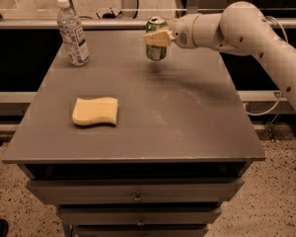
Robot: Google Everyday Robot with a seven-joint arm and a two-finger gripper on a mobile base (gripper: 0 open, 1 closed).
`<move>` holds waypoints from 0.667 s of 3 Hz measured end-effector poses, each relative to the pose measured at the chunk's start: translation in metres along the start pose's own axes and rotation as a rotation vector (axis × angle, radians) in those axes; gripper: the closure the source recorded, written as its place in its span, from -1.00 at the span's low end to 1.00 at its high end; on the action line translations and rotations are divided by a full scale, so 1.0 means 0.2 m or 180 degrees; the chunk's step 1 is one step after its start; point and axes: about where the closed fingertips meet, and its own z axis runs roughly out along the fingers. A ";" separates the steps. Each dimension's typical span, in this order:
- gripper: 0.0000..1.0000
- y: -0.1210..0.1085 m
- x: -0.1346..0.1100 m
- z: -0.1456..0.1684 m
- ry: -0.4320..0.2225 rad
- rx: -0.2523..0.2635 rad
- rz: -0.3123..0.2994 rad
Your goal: Move green can near sponge
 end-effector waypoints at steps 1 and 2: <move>1.00 0.32 0.08 -0.09 -0.0044 -0.0559 -0.0048; 1.00 0.55 0.09 -0.16 -0.0171 -0.0929 -0.0082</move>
Offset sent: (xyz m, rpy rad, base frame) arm -0.1578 0.0617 -0.0160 0.1080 0.0112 0.4246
